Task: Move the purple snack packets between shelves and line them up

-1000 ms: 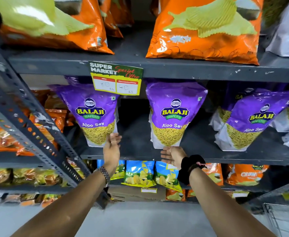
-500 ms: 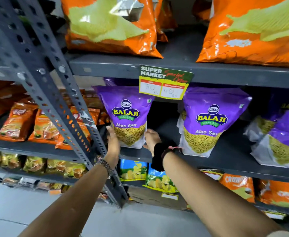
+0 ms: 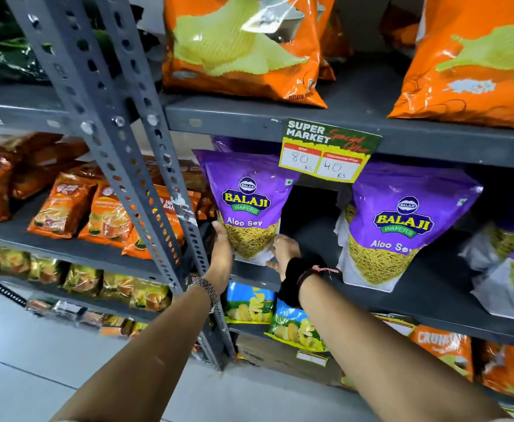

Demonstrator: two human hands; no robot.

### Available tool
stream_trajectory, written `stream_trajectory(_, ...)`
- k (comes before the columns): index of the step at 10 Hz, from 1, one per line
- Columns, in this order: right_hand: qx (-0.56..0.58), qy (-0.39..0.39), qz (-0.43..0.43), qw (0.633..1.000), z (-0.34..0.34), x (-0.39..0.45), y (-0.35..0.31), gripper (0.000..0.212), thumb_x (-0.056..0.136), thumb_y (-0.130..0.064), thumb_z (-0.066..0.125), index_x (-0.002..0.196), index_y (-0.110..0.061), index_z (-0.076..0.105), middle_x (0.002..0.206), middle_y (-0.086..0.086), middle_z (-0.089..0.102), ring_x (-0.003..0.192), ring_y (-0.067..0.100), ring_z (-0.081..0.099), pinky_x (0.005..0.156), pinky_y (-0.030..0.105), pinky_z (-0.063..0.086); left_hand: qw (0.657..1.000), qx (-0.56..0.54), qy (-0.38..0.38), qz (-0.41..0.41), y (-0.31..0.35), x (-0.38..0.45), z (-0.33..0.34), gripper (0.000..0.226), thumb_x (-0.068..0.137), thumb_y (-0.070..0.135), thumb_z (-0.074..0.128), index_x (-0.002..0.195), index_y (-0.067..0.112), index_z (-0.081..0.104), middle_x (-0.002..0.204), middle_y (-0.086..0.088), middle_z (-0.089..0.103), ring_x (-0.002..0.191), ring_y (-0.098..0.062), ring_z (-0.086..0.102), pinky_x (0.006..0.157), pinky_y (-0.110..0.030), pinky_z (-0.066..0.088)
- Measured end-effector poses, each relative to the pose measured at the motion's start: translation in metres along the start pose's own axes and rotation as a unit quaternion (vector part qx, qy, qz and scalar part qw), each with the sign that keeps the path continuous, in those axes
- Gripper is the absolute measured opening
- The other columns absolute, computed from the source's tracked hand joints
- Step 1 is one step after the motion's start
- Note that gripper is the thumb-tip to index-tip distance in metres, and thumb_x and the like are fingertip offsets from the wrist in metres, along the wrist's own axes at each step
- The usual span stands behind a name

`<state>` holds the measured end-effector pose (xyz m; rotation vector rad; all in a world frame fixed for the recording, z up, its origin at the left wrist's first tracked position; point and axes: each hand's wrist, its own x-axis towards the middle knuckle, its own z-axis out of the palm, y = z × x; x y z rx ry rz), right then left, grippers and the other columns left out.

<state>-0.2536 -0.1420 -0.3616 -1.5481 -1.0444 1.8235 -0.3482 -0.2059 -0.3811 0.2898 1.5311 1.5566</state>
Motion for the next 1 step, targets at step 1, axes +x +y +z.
stream_trajectory(1, 0.005, 0.033, -0.053, 0.998, -0.017, 0.0007, 0.0077, 0.032, 0.088, -0.004, 0.041, 0.116, -0.001, 0.057, 0.092, 0.005, 0.054, 0.084, 0.017, 0.049, 0.077, 0.032, 0.041, 0.996, 0.063, 0.039, 0.046, -0.0148, -0.007, -0.0059, 0.083, 0.08, 0.076, 0.022, 0.143, 0.024, 0.032, 0.144, 0.01, 0.04, 0.134, -0.012, 0.035, 0.112, -0.031, 0.027)
